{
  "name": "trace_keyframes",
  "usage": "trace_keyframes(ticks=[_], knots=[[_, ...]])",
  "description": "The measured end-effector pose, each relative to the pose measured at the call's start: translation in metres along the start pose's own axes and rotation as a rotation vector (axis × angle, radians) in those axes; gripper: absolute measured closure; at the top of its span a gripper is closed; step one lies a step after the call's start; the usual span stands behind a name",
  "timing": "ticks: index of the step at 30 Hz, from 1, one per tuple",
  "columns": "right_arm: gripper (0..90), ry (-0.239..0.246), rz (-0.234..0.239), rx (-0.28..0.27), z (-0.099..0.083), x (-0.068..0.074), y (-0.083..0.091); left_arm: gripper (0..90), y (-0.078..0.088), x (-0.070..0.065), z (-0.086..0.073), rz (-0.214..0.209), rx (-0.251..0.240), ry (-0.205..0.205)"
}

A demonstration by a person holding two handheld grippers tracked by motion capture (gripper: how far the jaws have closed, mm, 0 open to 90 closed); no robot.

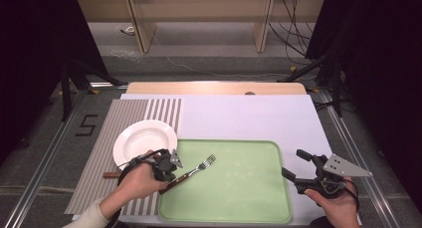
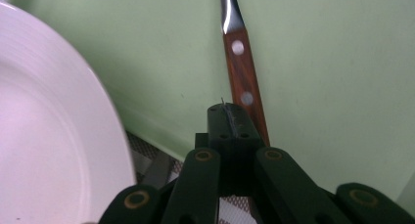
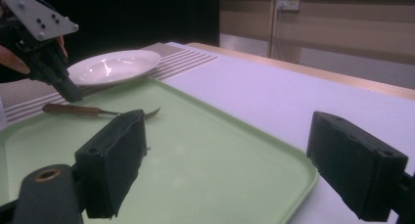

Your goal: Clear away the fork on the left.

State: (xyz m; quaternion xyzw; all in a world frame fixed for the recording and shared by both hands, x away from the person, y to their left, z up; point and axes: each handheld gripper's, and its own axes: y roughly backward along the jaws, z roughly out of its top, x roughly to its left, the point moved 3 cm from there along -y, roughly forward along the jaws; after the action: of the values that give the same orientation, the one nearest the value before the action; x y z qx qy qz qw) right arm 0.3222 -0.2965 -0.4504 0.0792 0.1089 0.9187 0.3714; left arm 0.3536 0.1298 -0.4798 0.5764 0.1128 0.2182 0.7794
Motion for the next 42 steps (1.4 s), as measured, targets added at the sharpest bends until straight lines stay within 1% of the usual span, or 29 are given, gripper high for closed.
trace_keyframes(ticks=[3,7,8,10,13,16,18,20,23,30,34,38,42], knots=[[15.9,0.000,0.000,0.000,0.000,0.000,0.000,89.7,-0.006,-0.001,-0.004,-0.004,0.029,-0.023],[15.9,-0.001,-0.001,0.001,0.000,0.000,0.000,89.7,-0.010,-0.004,-0.005,-0.020,0.050,-0.041],[15.9,-0.001,-0.001,0.000,0.000,0.000,0.000,89.6,-0.010,-0.005,-0.005,-0.014,0.051,-0.048],[15.9,-0.002,-0.002,-0.002,0.000,0.000,0.000,89.6,-0.009,-0.008,-0.005,-0.023,0.059,-0.064],[15.9,-0.002,-0.001,-0.002,0.000,0.000,0.000,89.6,-0.009,-0.012,-0.006,-0.020,0.065,-0.093],[15.9,-0.003,0.000,-0.001,0.000,0.000,0.000,89.6,-0.008,-0.017,-0.006,-0.018,0.063,-0.115],[15.9,-0.002,-0.001,-0.002,0.000,0.000,0.000,89.5,-0.008,-0.019,-0.007,-0.021,0.057,-0.113],[15.9,-0.001,-0.001,0.000,0.000,0.000,0.000,89.6,-0.008,-0.020,-0.008,-0.027,0.047,-0.099],[15.9,-0.002,-0.002,0.000,0.000,0.000,0.000,89.6,-0.007,-0.022,-0.009,-0.028,0.048,-0.102],[15.9,-0.001,-0.001,-0.001,0.000,0.000,0.000,89.6,-0.006,-0.034,-0.009,-0.063,0.049,-0.123],[15.9,-0.002,0.000,-0.001,0.000,0.000,-0.001,89.7,-0.006,-0.042,-0.007,-0.104,0.038,-0.145],[15.9,-0.003,0.002,-0.002,0.000,0.001,-0.001,89.6,-0.007,-0.050,-0.003,-0.127,0.017,-0.172],[15.9,-0.003,0.002,0.001,0.000,0.000,-0.001,89.6,-0.009,-0.057,0.003,-0.153,-0.011,-0.211]])
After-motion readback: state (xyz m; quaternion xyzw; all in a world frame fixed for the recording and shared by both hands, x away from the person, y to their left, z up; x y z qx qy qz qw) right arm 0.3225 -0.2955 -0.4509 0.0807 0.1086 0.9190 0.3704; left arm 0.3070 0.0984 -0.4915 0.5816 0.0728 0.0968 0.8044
